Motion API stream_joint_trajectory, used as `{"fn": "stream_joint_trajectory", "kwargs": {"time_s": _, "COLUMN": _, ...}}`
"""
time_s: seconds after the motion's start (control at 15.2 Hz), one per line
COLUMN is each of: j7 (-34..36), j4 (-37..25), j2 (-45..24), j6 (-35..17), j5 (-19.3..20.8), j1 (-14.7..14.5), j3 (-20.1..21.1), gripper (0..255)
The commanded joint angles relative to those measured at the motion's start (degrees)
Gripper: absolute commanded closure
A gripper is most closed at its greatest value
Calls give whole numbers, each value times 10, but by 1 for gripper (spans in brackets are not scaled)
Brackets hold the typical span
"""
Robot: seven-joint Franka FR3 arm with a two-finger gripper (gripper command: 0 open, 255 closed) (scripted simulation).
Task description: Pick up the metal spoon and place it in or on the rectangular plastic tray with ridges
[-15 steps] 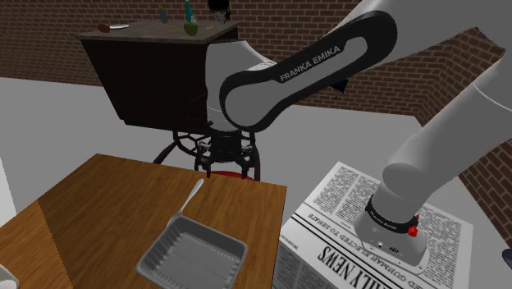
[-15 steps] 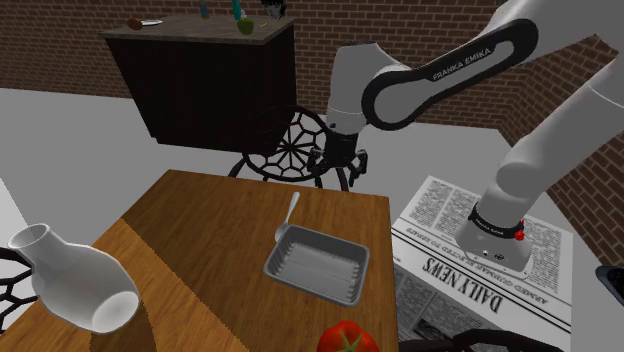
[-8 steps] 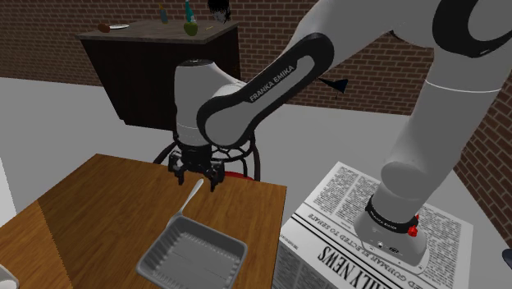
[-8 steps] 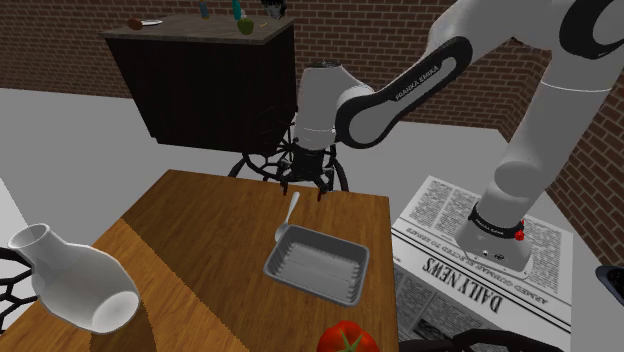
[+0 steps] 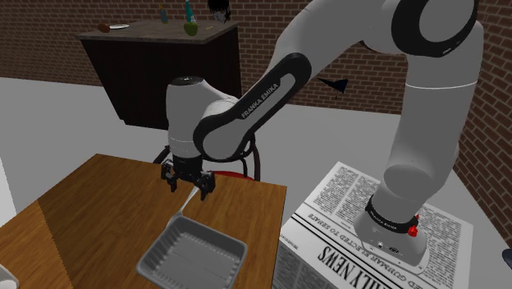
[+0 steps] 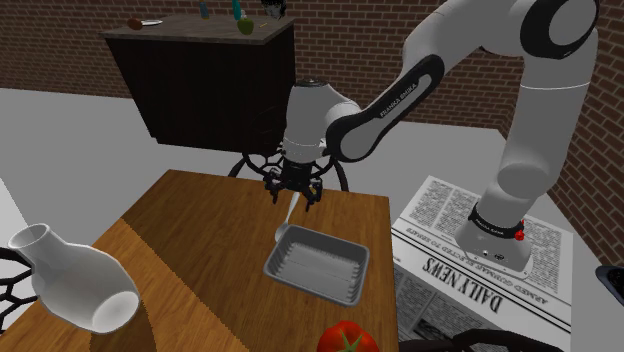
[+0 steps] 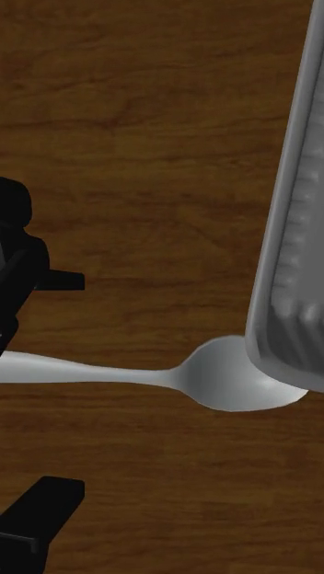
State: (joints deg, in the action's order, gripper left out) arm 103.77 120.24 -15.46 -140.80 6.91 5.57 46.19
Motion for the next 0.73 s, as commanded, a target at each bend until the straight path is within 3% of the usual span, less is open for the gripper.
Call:
{"fn": "stream_joint_trajectory", "kwargs": {"time_s": 0.0, "j7": 15, "j4": 0, "j2": -20, "j6": -16, "j5": 21, "j1": -13, "j3": -11, "gripper": 0}}
{"fn": "stream_joint_trajectory", "kwargs": {"time_s": 0.53, "j7": 14, "j4": 0, "j2": -20, "j6": -16, "j5": 21, "j1": -13, "j3": -12, "gripper": 0}}
{"fn": "stream_joint_trajectory", "kwargs": {"time_s": 0.59, "j7": 14, "j4": 0, "j2": -20, "j6": -16, "j5": 21, "j1": -13, "j3": -12, "gripper": 255}}
{"fn": "stream_joint_trajectory", "kwargs": {"time_s": 0.66, "j7": 14, "j4": 0, "j2": -20, "j6": -16, "j5": 21, "j1": -13, "j3": -12, "gripper": 255}}
